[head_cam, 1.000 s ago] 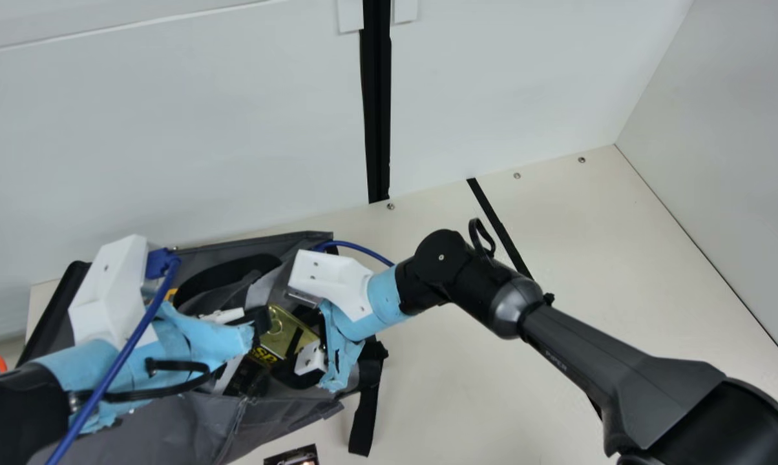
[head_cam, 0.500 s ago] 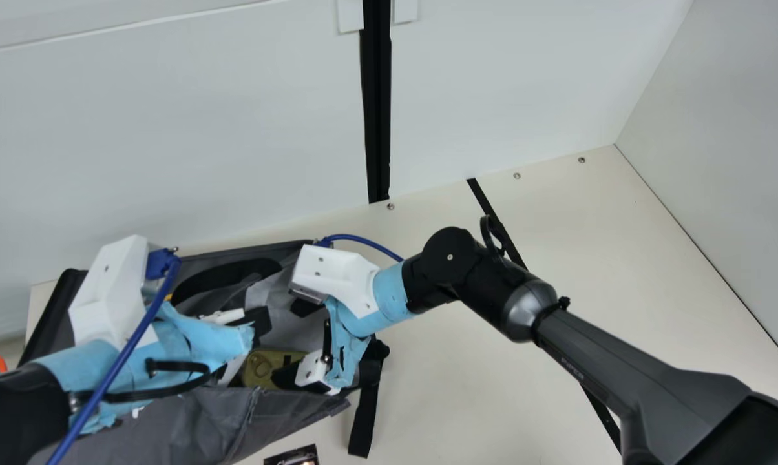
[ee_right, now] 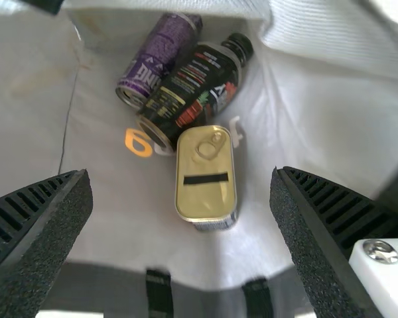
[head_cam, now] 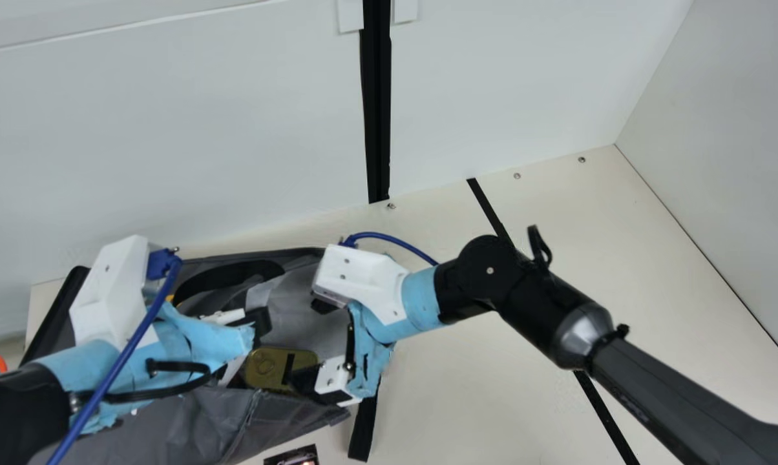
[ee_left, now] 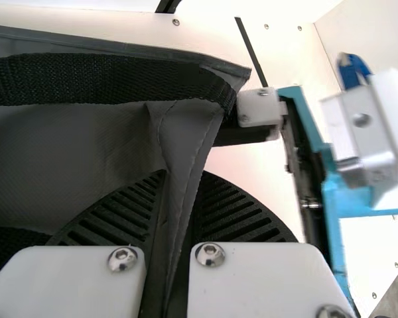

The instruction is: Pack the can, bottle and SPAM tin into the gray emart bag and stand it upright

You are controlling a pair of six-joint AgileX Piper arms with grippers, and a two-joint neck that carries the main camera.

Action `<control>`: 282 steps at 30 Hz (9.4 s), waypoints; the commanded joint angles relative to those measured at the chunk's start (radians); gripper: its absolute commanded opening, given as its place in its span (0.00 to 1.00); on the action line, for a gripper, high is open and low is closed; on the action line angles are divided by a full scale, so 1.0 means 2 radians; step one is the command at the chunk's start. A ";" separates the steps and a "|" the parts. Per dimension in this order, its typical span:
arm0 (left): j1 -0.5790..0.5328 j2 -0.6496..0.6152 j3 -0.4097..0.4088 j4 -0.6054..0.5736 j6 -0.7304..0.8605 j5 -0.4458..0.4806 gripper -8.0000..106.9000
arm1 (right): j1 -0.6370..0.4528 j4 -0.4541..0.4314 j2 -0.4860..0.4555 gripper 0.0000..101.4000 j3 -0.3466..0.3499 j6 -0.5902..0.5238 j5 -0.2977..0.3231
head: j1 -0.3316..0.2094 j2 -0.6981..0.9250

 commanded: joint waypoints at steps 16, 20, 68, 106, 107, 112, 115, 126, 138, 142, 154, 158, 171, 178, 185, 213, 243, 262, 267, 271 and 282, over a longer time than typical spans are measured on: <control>0.000 0.000 0.000 0.000 0.000 0.000 0.00 | -0.093 -0.027 -0.099 0.94 0.045 0.007 0.058 | -0.011 -0.001; 0.000 0.000 0.000 0.000 0.000 0.000 0.00 | -0.123 -0.031 -0.116 0.94 0.050 0.003 0.078 | -0.011 -0.001; 0.000 0.000 0.000 0.000 0.000 0.000 0.00 | -0.441 -0.127 -0.163 0.94 -0.019 -0.007 0.167 | -0.011 -0.001; 0.000 0.000 0.000 0.000 0.000 0.000 0.00 | -0.254 -0.488 -0.320 0.94 -0.004 0.561 0.141 | -0.011 -0.001; 0.000 0.000 0.000 0.000 0.000 0.000 0.00 | -0.248 -0.496 -0.324 0.94 -0.005 0.570 0.146 | -0.011 -0.001; 0.000 0.000 0.000 0.000 0.000 0.000 0.00 | -0.220 -0.531 -0.340 0.94 -0.012 0.611 0.169 | -0.011 -0.001; 0.000 0.000 0.000 0.000 0.000 0.000 0.00 | -0.210 -0.547 -0.348 0.94 -0.005 0.629 0.169 | -0.011 -0.001; 0.000 0.000 0.000 0.000 0.000 0.000 0.00 | -0.218 -0.563 -0.381 0.94 0.019 0.647 0.169 | -0.011 -0.001; 0.000 0.000 0.000 0.000 0.000 0.000 0.00 | -0.269 -0.538 -0.410 0.94 0.031 0.615 0.169 | -0.011 -0.001; 0.000 0.000 0.000 0.000 0.000 0.000 0.00 | -0.286 -0.528 -0.416 0.94 0.032 0.604 0.169 | -0.011 -0.001; 0.000 0.000 0.000 0.000 0.000 0.000 0.00 | -0.317 -0.508 -0.422 0.94 0.033 0.586 0.169 | -0.011 -0.001; 0.000 0.000 0.000 0.000 0.000 0.000 0.00 | -0.316 -0.507 -0.420 0.94 0.032 0.585 0.169 | -0.011 -0.001; 0.000 0.000 0.000 0.000 0.000 0.000 0.00 | -0.293 -0.509 -0.398 0.94 0.027 0.582 0.169 | -0.011 -0.001; 0.000 0.000 0.000 0.000 0.000 0.000 0.00 | -0.279 -0.502 -0.380 0.94 0.024 0.581 0.169 | -0.011 -0.001; 0.000 0.000 0.000 0.000 0.000 0.000 0.00 | -0.273 -0.481 -0.359 0.94 0.015 0.570 0.169 | -0.011 -0.001; 0.000 0.000 0.000 0.000 0.000 0.000 0.00 | -0.434 -0.251 -0.231 0.94 -0.012 0.288 0.163 | -0.011 -0.001; 0.000 0.000 0.000 0.000 0.000 0.000 0.00 | -0.433 -0.122 -0.146 0.94 0.058 0.131 0.135 | -0.011 -0.001; 0.000 0.000 0.000 0.000 0.000 0.000 0.00 | -0.381 -0.051 -0.115 0.94 0.107 0.085 0.113 | -0.011 -0.001; 0.000 0.000 0.000 0.000 0.000 0.000 0.00 | -0.364 -0.035 -0.107 0.94 0.116 0.078 0.103 | -0.011 -0.001; 0.000 0.000 0.000 0.000 0.000 0.000 0.00 | -0.349 -0.024 -0.100 0.94 0.123 0.073 0.093 | -0.011 -0.001; 0.000 0.000 0.000 0.000 0.000 0.000 0.00 | -0.294 0.003 -0.078 0.94 0.143 0.061 0.058 | -0.011 -0.001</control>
